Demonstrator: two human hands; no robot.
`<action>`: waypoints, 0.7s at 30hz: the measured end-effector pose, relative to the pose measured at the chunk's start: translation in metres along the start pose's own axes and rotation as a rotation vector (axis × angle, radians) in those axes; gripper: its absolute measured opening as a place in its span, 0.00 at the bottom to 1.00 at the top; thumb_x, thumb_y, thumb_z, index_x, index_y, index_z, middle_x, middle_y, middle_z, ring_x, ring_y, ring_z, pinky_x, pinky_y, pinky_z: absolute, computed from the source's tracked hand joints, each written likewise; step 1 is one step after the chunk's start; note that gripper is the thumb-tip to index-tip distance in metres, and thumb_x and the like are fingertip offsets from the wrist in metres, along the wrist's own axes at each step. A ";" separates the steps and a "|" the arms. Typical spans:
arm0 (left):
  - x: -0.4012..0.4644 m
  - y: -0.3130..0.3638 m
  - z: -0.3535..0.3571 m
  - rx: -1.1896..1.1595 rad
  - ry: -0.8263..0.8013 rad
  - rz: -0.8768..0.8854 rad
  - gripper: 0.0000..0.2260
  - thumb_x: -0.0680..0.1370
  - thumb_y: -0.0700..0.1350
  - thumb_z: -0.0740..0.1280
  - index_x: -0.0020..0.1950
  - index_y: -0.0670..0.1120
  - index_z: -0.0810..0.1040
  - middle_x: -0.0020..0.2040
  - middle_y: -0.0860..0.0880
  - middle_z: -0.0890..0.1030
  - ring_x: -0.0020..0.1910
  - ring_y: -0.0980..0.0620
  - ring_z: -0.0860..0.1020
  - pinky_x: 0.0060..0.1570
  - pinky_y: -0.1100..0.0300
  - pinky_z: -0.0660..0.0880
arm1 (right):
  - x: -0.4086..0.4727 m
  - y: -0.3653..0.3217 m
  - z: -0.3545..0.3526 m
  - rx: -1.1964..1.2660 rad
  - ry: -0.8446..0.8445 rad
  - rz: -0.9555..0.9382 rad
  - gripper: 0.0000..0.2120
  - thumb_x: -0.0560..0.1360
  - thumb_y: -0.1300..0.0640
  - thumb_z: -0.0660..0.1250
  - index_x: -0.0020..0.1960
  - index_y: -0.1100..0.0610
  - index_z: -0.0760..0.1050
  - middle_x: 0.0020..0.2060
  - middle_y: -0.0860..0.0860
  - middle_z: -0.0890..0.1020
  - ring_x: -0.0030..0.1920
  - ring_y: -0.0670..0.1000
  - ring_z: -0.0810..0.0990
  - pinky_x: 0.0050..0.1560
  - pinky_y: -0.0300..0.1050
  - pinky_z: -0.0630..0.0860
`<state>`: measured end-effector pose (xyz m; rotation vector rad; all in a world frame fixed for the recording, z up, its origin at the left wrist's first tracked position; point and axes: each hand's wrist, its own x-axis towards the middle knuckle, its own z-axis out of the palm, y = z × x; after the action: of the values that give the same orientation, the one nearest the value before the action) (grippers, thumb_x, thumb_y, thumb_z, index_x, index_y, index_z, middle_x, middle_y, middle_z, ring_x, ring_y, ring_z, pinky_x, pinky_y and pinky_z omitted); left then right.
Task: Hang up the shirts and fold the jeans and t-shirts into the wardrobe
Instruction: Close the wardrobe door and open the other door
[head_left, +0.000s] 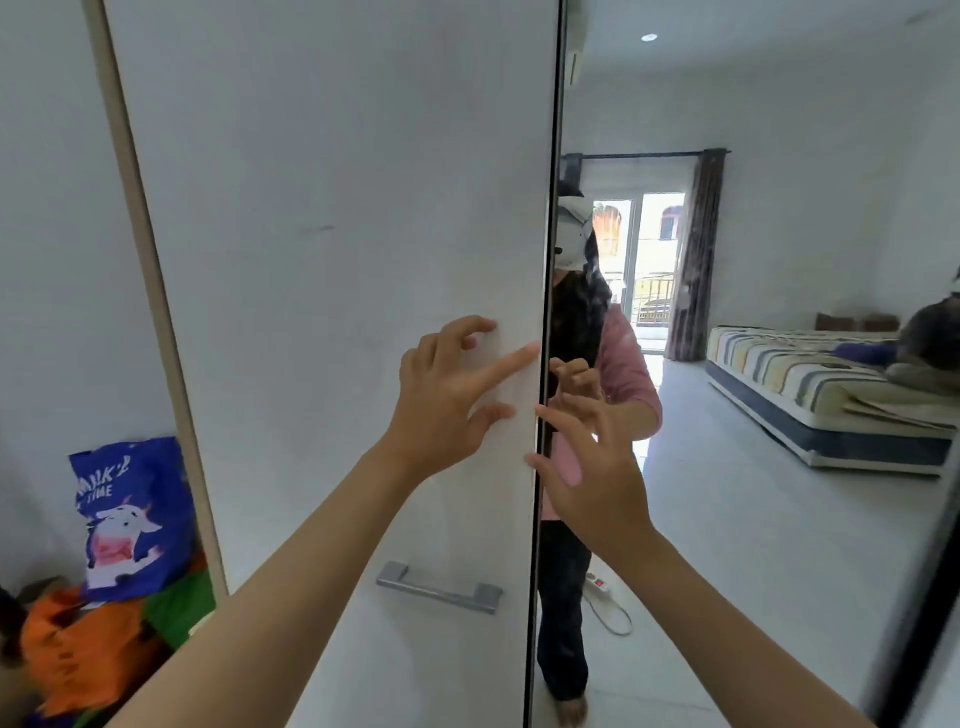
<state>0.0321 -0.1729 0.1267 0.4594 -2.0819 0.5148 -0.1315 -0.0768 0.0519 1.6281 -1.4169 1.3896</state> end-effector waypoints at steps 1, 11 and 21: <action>0.003 -0.003 0.005 0.003 0.005 0.000 0.27 0.72 0.57 0.68 0.70 0.62 0.67 0.68 0.48 0.63 0.58 0.47 0.70 0.52 0.50 0.68 | 0.003 0.003 0.001 -0.018 -0.010 0.019 0.22 0.70 0.50 0.72 0.62 0.52 0.74 0.60 0.53 0.74 0.63 0.53 0.73 0.56 0.54 0.77; 0.016 -0.021 0.055 -0.098 0.069 0.009 0.22 0.75 0.54 0.66 0.69 0.61 0.69 0.70 0.50 0.60 0.65 0.49 0.65 0.58 0.53 0.59 | 0.010 0.019 0.019 -0.194 -0.001 0.037 0.32 0.65 0.48 0.75 0.66 0.49 0.70 0.68 0.58 0.69 0.69 0.59 0.65 0.67 0.55 0.63; 0.022 -0.032 0.088 -0.068 0.245 0.075 0.19 0.76 0.51 0.66 0.68 0.58 0.72 0.71 0.47 0.64 0.65 0.45 0.69 0.57 0.51 0.61 | 0.009 0.037 0.041 -0.362 0.064 0.000 0.27 0.67 0.55 0.77 0.64 0.54 0.76 0.69 0.60 0.65 0.69 0.63 0.66 0.71 0.51 0.58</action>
<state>-0.0237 -0.2486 0.1076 0.2654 -1.8797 0.5149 -0.1538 -0.1272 0.0400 1.3390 -1.5267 1.0968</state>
